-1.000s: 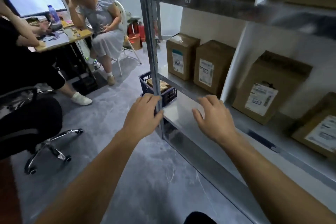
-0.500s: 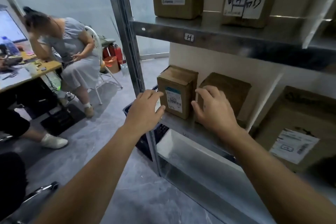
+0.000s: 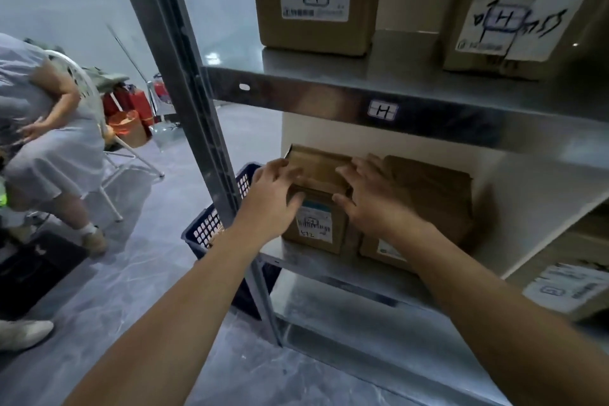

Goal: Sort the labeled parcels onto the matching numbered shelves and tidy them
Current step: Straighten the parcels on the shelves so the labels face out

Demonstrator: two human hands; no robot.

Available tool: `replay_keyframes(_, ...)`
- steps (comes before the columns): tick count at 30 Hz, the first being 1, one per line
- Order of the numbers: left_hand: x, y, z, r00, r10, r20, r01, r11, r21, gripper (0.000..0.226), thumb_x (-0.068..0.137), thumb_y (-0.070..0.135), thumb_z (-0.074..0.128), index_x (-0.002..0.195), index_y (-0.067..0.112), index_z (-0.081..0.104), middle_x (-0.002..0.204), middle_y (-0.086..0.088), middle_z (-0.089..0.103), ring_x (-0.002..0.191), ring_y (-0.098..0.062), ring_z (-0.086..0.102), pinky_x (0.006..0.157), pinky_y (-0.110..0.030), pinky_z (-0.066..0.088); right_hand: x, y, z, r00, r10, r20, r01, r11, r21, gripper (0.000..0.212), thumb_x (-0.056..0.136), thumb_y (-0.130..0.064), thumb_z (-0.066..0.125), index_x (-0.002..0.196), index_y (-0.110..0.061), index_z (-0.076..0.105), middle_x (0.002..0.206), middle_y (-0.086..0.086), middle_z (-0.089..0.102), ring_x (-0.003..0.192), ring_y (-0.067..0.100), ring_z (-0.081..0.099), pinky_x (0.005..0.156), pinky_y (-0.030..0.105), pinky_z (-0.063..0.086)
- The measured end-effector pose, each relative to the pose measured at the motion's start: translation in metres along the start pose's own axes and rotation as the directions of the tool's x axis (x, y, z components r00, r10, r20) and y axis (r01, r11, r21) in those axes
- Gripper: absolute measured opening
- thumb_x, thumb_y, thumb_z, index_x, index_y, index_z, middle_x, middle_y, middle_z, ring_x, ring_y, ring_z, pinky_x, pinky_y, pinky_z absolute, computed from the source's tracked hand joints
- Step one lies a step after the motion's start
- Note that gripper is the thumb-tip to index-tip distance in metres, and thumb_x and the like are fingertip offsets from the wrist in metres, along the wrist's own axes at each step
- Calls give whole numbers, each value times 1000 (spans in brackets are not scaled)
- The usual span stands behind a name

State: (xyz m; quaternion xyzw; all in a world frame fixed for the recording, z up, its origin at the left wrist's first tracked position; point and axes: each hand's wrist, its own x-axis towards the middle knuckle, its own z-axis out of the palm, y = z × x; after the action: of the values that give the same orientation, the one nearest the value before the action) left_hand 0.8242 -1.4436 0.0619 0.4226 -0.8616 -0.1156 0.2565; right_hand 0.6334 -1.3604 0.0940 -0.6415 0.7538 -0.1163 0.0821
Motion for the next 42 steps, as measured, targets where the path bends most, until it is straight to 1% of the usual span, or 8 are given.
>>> replay_keyframes(5,16,-20,10,998,63,31,-62,998,-10,42,91,30,64,130,18,58,138,-12,46,128,-37,40,106,-50,40,8,1,0,998,53,32,-53,999,-10,48,101,-51,46,146,-33,46,159,-1,35,150,24,19,123,52,15)
replay_keyframes(9,26,-29,14,994,105,-29,-107,992,-70,36,87,22,70,122,15,64,131,-13,52,119,-39,49,99,-48,46,3,-5,0,994,93,64,-89,994,-64,50,103,-52,43,150,-38,39,164,-4,27,151,22,17,125,50,8)
replay_keyframes(13,29,-29,17,991,122,-57,-127,988,-89,33,87,19,69,119,11,64,128,-13,54,115,-37,53,96,-45,49,9,-10,-2,993,108,48,-104,991,-83,49,104,-51,42,151,-39,38,164,-5,28,151,21,19,124,50,6)
replay_keyframes(17,28,-30,21,992,94,-79,-101,992,-82,33,87,17,68,119,10,63,128,-14,53,116,-37,50,97,-45,47,14,-10,0,994,100,34,-96,991,-98,48,103,-49,44,150,-39,40,162,-6,30,150,20,21,123,54,6)
replay_keyframes(24,29,-28,18,993,98,-66,-103,992,-74,31,87,17,68,117,11,64,125,-14,55,114,-38,52,96,-48,48,15,-6,-1,997,76,30,-72,992,-103,49,103,-49,45,150,-38,39,163,-5,29,151,21,17,122,54,6)
replay_keyframes(32,27,-21,15,996,65,-66,-70,995,-73,32,88,16,69,119,8,63,127,-18,52,114,-43,52,95,-47,46,4,2,-3,998,54,40,-51,995,-82,50,104,-50,43,152,-38,37,162,-11,30,151,19,17,122,48,6)
replay_keyframes(35,28,-19,13,996,74,-50,-76,996,-52,30,90,17,67,118,9,63,128,-17,52,114,-43,51,95,-46,45,5,1,-4,997,57,43,-54,997,-61,51,103,-48,46,152,-37,36,163,-11,29,152,19,15,122,50,7)
replay_keyframes(42,29,-20,12,1000,0,-31,-1,998,-55,34,91,23,63,124,12,60,133,-14,48,118,-40,48,97,-46,47,10,-4,-2,997,49,52,-45,996,-76,57,100,-50,50,153,-38,33,165,-10,24,154,20,9,123,54,3)
